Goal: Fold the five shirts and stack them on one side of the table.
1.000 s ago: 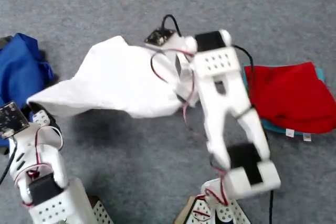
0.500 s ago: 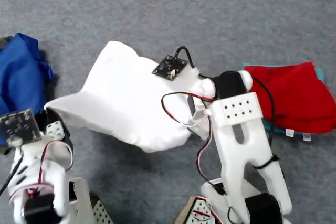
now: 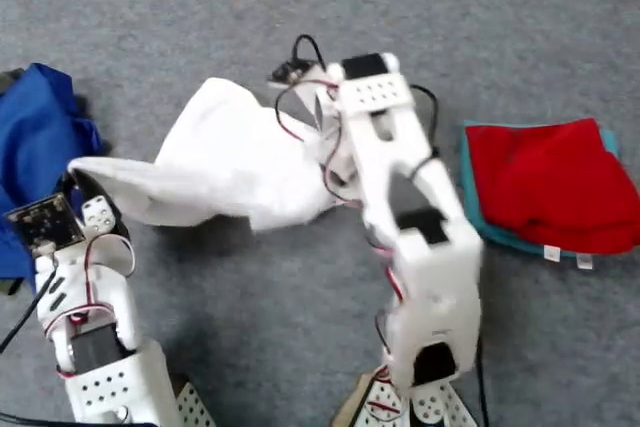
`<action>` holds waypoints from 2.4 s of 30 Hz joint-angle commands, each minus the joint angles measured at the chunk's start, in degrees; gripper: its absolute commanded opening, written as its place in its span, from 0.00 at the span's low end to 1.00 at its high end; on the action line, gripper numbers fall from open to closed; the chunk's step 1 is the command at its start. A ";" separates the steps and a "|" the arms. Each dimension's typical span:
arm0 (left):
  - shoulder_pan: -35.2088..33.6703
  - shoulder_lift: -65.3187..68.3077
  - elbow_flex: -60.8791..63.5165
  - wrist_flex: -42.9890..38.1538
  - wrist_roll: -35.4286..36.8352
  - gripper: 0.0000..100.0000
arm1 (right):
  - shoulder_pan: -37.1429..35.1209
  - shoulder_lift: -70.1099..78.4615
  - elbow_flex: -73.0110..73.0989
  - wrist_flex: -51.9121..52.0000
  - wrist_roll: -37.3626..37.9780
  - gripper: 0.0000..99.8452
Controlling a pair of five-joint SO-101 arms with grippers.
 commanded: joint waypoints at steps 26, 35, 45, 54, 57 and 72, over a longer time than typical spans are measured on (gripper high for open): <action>-1.58 10.24 1.23 -2.20 0.09 0.02 | 6.20 9.27 -44.26 8.97 -5.27 0.32; -1.58 10.51 1.23 -2.11 0.09 0.02 | 7.60 -6.90 -15.25 8.88 16.18 0.21; -1.58 10.51 1.23 -2.11 0.09 0.02 | 7.25 -22.11 14.90 -4.13 32.79 0.11; -1.58 10.42 1.23 -2.11 0.09 0.02 | 3.91 -28.26 37.41 -29.10 41.14 0.11; -1.58 10.42 1.23 -2.11 0.09 0.02 | 2.95 -30.73 44.26 -38.42 41.41 0.11; -1.23 10.42 1.23 -2.11 0.09 0.02 | 2.24 -38.64 52.70 -44.66 41.49 0.15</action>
